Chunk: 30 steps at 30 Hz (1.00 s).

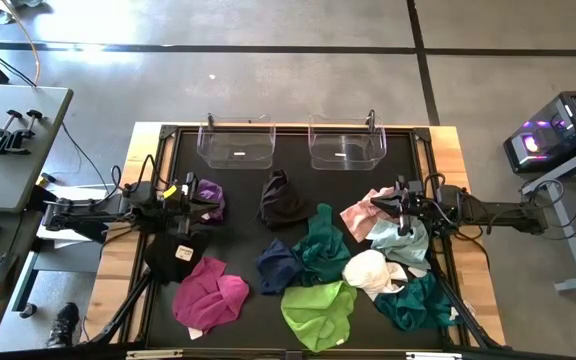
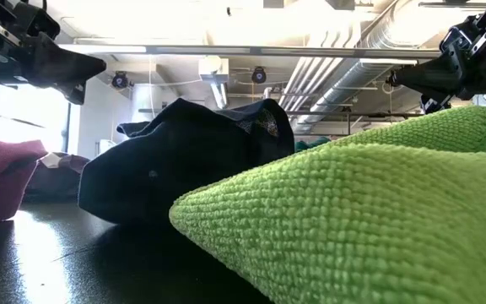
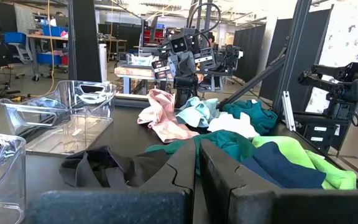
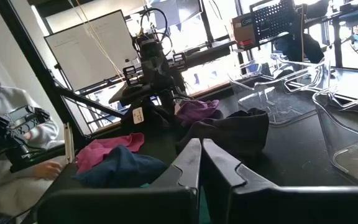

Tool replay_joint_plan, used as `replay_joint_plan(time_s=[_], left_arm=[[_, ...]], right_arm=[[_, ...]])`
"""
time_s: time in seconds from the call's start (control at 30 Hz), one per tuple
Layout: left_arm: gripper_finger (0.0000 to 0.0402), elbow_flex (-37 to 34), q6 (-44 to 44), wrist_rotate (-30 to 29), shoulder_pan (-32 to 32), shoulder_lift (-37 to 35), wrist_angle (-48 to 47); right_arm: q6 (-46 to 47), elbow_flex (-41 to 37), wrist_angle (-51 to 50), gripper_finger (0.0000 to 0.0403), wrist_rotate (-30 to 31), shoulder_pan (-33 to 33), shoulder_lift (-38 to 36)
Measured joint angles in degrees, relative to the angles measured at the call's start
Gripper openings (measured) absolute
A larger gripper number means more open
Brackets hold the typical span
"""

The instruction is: Sort towels by color in basket

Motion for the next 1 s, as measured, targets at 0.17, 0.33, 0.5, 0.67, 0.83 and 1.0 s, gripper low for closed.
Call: replay_joint_plan(time_s=[0.17,0.33,0.5,0.67,0.83,1.0], left_arm=[[0.001,-0.01,0.0,0.02,-0.01,0.0,0.01],[0.001,0.01,0.0,0.01,-0.02,0.0,0.0],[0.001,-0.01,0.0,0.01,-0.02,0.0,0.01],[0.001,0.0,-0.01,0.01,-0.02,0.0,-0.01],[0.001,0.02,-0.39,0.02,-0.02,0.0,0.08],[0.001,-0.01,-13.44,0.02,0.0,0.0,1.77]], right_arm=[[0.0,0.0,0.0,0.0002,0.0,-0.01,0.0],[-0.01,0.01,0.0,0.0002,0.0,-0.01,0.0],[0.0,0.0,0.02,0.0002,0.0,0.0,0.0],[-0.02,0.02,0.0,0.0002,0.0,-0.02,0.0],[-0.01,0.0,0.01,0.0002,0.0,-0.02,-0.02],[-0.01,0.0,0.0,0.0002,0.0,-0.01,-0.01]])
